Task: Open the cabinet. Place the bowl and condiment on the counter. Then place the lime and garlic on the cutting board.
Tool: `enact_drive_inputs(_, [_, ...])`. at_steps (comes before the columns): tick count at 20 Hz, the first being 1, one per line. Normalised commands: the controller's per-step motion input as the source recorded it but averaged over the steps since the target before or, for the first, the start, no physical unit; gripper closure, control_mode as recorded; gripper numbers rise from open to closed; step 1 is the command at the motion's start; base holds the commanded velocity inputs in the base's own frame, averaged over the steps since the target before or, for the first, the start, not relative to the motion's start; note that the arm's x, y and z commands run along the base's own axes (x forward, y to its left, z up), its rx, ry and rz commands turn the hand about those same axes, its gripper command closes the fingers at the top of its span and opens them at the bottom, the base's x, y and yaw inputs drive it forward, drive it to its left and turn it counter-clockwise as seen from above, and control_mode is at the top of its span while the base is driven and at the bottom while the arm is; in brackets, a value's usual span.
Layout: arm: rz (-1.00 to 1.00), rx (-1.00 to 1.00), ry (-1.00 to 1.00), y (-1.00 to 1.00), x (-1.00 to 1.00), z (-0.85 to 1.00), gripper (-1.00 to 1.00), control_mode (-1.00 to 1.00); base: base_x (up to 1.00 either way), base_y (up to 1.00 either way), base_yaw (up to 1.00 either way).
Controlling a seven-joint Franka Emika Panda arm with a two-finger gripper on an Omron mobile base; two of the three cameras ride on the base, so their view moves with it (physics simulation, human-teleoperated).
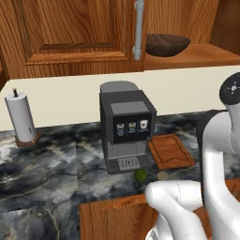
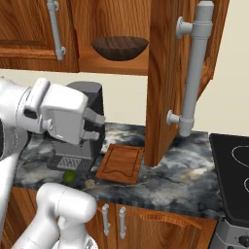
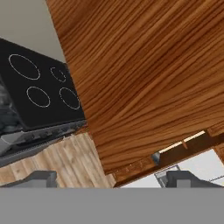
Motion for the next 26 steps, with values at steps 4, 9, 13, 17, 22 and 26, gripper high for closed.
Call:
enact_drive_inputs(4, [0.07, 0.06, -0.11, 1.0, 0.22, 0.13, -1.0, -1.0, 0.0, 0.0, 0.0])
enact_drive_inputs(9, [0.01, 0.09, -0.08, 0.66, 0.02, 0.42, -1.0, -1.0, 0.0, 0.0, 0.0])
enact_drive_inputs(13, [0.0, 0.0, -0.01, 0.21, -0.12, 0.1, -1.0, -1.0, 0.0, 0.0, 0.0])
enact_drive_inputs(17, [0.05, 0.04, 0.04, 0.22, 0.17, 0.0, -1.0, -1.0, 0.0, 0.0, 0.0])
enact_drive_inputs(22, [0.12, 0.3, -0.23, 0.07, 0.25, 0.0, -1.0, -1.0, 0.0, 0.0, 0.0])
enact_drive_inputs(26, [0.13, 0.35, -0.25, 0.23, 0.51, 0.13, -1.0, -1.0, 0.0, 0.0, 0.0])
